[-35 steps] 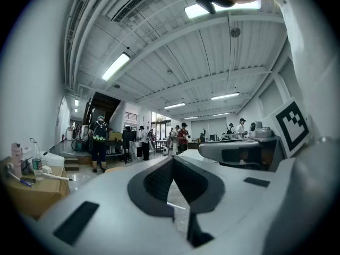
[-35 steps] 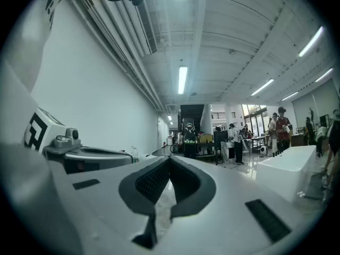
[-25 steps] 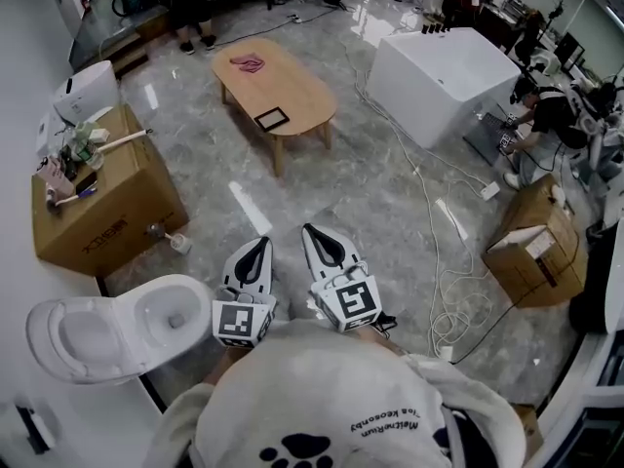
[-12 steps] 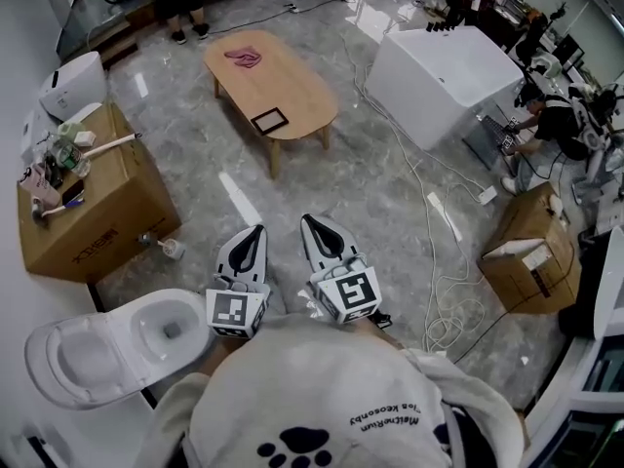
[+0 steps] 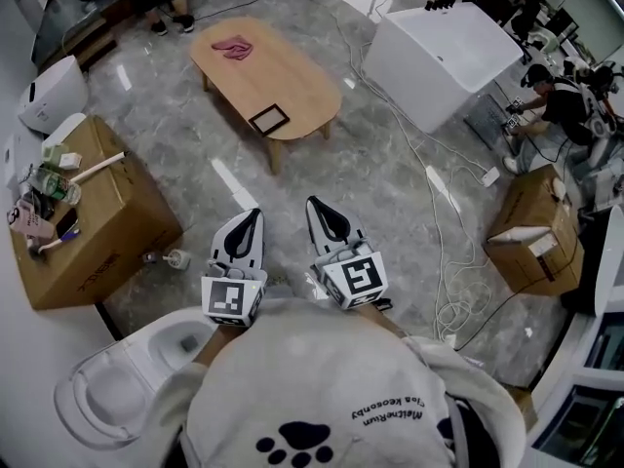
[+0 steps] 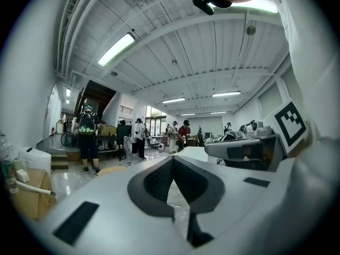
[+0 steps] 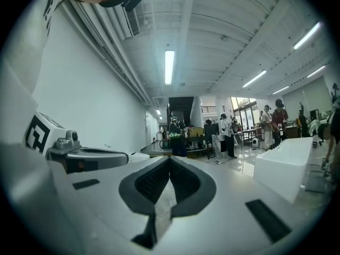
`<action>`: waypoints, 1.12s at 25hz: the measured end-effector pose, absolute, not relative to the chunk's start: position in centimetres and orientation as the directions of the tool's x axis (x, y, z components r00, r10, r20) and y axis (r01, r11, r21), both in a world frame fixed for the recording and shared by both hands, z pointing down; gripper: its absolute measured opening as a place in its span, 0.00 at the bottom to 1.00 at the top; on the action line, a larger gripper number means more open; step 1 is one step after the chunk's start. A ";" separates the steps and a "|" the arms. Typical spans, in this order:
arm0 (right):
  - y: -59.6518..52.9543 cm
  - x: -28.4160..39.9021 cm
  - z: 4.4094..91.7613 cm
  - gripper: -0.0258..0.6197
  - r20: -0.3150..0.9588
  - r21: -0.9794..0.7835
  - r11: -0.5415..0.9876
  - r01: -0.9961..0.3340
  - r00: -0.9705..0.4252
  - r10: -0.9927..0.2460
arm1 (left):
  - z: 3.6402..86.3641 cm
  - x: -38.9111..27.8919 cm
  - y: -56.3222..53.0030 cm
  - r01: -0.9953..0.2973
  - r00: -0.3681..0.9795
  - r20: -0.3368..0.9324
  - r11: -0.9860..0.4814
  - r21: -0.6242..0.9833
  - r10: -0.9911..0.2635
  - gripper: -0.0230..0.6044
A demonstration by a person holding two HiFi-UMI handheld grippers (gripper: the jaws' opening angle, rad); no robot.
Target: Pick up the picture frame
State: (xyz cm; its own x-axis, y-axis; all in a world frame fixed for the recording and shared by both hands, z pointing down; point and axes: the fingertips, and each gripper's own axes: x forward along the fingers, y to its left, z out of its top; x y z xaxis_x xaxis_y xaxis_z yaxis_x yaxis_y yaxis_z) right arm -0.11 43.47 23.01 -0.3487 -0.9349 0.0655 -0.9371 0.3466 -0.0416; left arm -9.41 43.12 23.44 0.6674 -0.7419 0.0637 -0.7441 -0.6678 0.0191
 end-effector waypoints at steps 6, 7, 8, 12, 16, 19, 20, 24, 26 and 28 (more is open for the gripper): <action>40.8 -0.4 23.2 0.05 0.089 -0.035 0.308 -0.951 -0.310 -0.946 | 24.2 -10.1 39.4 -0.728 0.686 0.056 -0.683 0.055 -0.726 0.05; 40.6 -0.4 23.2 0.05 0.095 -0.031 0.304 -0.952 -0.306 -0.947 | 24.2 -10.1 39.0 -0.725 0.689 0.052 -0.686 0.064 -0.723 0.05; 40.4 -0.4 23.2 0.05 0.100 -0.028 0.300 -0.953 -0.302 -0.948 | 24.3 -10.1 38.8 -0.721 0.692 0.049 -0.689 0.071 -0.720 0.05; 39.7 -0.7 23.6 0.05 0.112 -0.044 0.289 -0.956 -0.292 -0.950 | 24.6 -10.3 38.1 -0.713 0.701 0.056 -0.695 0.094 -0.711 0.05; 38.8 -0.9 24.1 0.05 0.123 -0.051 0.300 -0.953 -0.304 -0.945 | 24.9 -10.6 37.3 -0.719 0.694 0.060 -0.687 0.106 -0.717 0.05; 37.7 -0.3 23.9 0.05 0.112 -0.060 0.304 -0.951 -0.309 -0.944 | 25.0 -10.4 36.4 -0.728 0.685 0.062 -0.678 0.099 -0.726 0.05; 37.2 0.0 23.7 0.05 0.107 -0.061 0.306 -0.950 -0.311 -0.944 | 25.0 -10.3 36.0 -0.732 0.680 0.062 -0.674 0.097 -0.730 0.05; 34.5 0.9 23.9 0.05 0.104 -0.069 0.322 -0.944 -0.327 -0.939 | 24.9 -10.0 33.7 -0.754 0.656 0.064 -0.649 0.097 -0.752 0.05; 32.7 1.1 24.0 0.05 0.108 -0.079 0.337 -0.938 -0.344 -0.933 | 24.8 -9.6 32.2 -0.765 0.643 0.063 -0.636 0.099 -0.763 0.05; 30.8 1.5 24.0 0.05 0.111 -0.074 0.361 -0.930 -0.367 -0.924 | 24.7 -9.0 30.5 -0.775 0.631 0.063 -0.624 0.098 -0.774 0.05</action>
